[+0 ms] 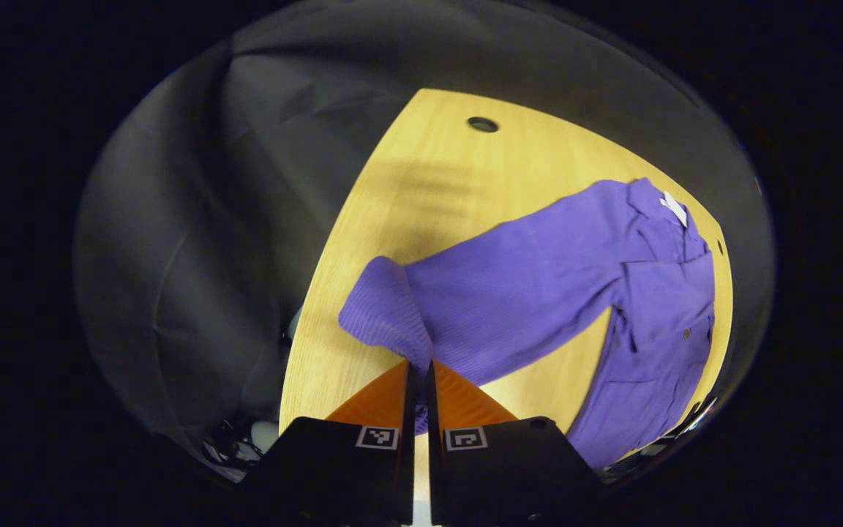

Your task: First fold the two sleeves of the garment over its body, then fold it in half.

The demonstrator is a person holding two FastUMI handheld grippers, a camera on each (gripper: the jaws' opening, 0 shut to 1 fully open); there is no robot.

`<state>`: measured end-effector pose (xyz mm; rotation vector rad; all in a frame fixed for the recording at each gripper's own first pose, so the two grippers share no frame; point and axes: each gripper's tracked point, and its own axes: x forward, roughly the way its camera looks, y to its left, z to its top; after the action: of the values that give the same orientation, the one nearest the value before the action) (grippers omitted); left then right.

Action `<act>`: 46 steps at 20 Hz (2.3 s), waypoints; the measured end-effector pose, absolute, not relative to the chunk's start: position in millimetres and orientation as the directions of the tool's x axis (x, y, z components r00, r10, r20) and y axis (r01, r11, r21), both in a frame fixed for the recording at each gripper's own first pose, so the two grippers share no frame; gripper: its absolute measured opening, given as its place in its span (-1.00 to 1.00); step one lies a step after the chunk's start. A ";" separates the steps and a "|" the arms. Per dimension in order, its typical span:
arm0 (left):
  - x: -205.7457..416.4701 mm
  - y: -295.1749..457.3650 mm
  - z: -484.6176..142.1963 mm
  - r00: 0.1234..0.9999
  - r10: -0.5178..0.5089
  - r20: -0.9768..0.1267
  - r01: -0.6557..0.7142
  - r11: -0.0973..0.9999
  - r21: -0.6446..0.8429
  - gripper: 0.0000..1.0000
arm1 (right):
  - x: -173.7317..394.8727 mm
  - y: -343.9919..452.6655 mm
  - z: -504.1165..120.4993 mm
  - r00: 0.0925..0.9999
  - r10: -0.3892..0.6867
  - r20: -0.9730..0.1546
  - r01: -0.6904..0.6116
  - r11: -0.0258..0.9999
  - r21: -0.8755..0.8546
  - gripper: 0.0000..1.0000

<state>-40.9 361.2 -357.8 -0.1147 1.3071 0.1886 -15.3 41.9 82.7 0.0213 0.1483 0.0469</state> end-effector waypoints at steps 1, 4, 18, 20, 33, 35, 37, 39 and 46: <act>-37.1 350.7 -347.8 0.260 0.073 -0.963 -0.168 0.985 0.030 -0.82 | -15.8 41.4 82.2 0.988 0.055 -0.145 -0.051 0.998 0.028 0.89; -21.5 318.5 -321.4 0.296 0.073 -0.953 -0.079 0.996 0.052 -0.82 | -18.1 40.4 77.1 0.986 0.081 -0.147 -0.076 0.996 0.038 0.88; 43.4 171.0 -259.2 0.397 0.015 -0.918 0.172 0.981 0.090 -0.82 | -30.2 15.2 44.4 0.974 0.127 -0.187 -0.109 0.988 0.108 0.89; 53.2 148.7 -255.8 0.404 0.001 -0.915 0.186 0.979 0.083 -0.82 | -32.4 8.8 39.4 0.973 0.123 -0.194 -0.101 0.988 0.120 0.88; 108.9 11.2 -233.3 0.433 -0.101 -0.896 0.361 0.930 0.070 -0.82 | -54.6 -26.7 22.0 0.970 0.077 -0.230 -0.043 0.988 0.146 0.89; 116.4 -10.9 -234.9 0.428 -0.122 -0.895 0.384 0.922 0.058 -0.82 | -55.5 -31.7 21.5 0.970 0.072 -0.232 -0.037 0.988 0.152 0.89; 124.6 -35.0 -233.3 0.424 -0.146 -0.894 0.408 0.912 0.045 -0.82 | -57.1 -37.4 20.0 0.970 0.062 -0.234 -0.026 0.988 0.155 0.89; 132.6 -57.6 -232.9 0.419 -0.168 -0.892 0.430 0.902 0.033 -0.82 | -59.1 -42.8 18.1 0.970 0.053 -0.239 -0.015 0.987 0.158 0.89; 149.4 -126.9 -254.9 0.384 -0.215 -0.898 0.516 0.857 0.015 -0.82 | -68.5 -68.1 9.3 0.965 0.004 -0.261 0.042 0.984 0.172 0.89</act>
<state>149.4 -126.9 -254.9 0.3150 1.0826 -0.4758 -68.5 -68.1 9.3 0.1777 0.2634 -0.0196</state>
